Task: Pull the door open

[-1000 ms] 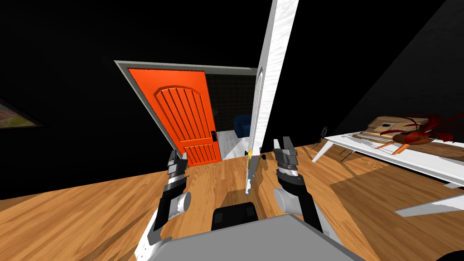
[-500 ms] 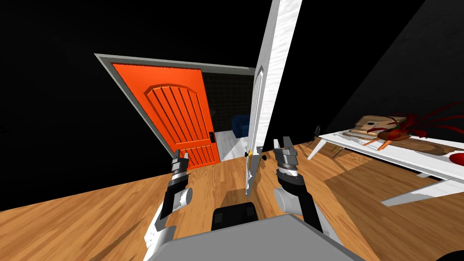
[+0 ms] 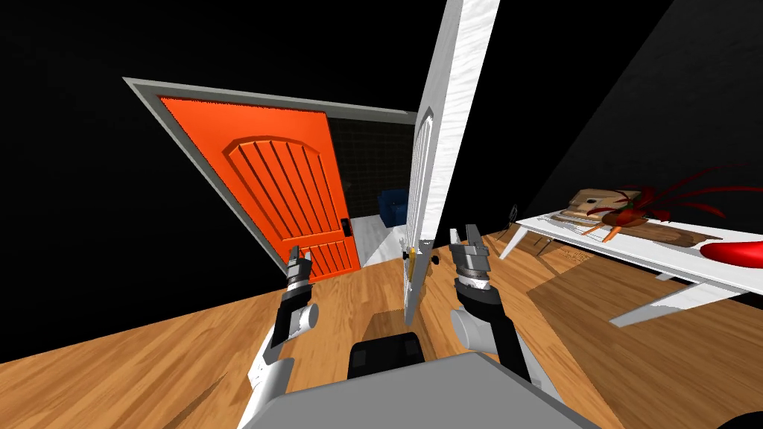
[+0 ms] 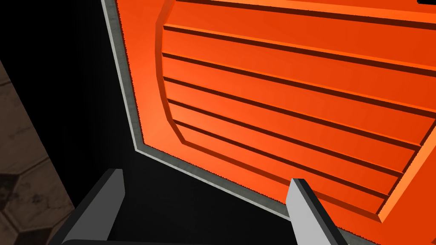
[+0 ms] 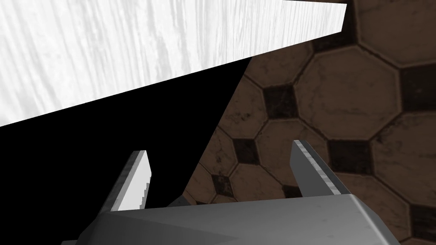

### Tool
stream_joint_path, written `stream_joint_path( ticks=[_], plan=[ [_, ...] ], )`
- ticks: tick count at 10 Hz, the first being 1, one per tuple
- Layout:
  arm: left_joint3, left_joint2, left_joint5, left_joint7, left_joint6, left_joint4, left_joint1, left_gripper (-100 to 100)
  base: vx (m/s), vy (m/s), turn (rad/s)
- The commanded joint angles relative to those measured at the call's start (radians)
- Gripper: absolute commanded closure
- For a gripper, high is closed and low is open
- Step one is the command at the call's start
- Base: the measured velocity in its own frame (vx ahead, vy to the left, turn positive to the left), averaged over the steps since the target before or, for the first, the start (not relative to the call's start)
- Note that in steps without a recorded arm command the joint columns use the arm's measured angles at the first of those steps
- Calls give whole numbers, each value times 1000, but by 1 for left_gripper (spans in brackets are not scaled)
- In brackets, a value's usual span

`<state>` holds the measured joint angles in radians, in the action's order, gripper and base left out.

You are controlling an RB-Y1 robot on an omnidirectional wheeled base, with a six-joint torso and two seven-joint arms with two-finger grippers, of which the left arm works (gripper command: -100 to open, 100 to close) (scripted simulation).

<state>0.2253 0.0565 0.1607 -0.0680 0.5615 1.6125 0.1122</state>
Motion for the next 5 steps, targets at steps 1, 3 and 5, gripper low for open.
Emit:
stream_joint_path(
  ticks=[1, 3, 5],
  plan=[
    [14, 7, 9, -15, 5, -50, -32, -100, 45, 42, -105],
    [28, 12, 17, -30, 7, -101, -66, -100, 42, 38, -72],
    [41, 17, 25, -45, 9, -165, -99, -100, 36, 38, -92]
  ],
)
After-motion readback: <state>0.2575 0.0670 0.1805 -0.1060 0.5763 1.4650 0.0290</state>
